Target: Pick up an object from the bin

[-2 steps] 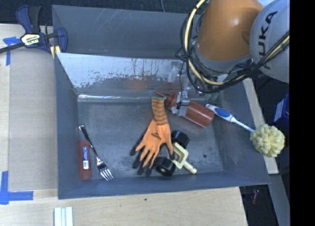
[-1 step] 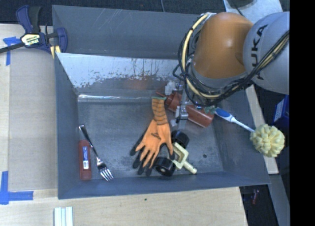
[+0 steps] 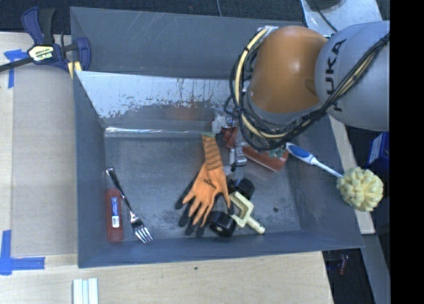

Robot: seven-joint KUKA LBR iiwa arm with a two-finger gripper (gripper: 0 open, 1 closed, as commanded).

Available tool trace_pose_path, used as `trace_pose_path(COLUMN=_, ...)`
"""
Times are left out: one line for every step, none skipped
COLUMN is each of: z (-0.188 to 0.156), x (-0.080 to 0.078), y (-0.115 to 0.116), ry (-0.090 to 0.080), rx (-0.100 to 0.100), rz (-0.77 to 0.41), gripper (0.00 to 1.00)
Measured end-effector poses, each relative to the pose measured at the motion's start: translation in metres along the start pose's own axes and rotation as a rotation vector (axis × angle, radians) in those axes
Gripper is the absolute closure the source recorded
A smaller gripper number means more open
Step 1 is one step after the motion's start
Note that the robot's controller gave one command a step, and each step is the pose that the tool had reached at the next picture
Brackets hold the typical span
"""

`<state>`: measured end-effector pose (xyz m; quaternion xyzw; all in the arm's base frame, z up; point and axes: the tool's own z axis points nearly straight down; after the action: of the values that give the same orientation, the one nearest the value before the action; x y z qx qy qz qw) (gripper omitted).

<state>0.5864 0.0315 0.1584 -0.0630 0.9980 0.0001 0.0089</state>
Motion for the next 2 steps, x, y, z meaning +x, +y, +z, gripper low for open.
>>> trace_pose_path(z=0.002, x=-0.005, y=0.002, ry=-0.001, rx=0.0, rz=0.2, gripper=0.0)
trace_pose_path(z=0.02, x=-0.024, y=0.013, ry=-0.006, rx=0.001, rz=0.108, gripper=0.0)
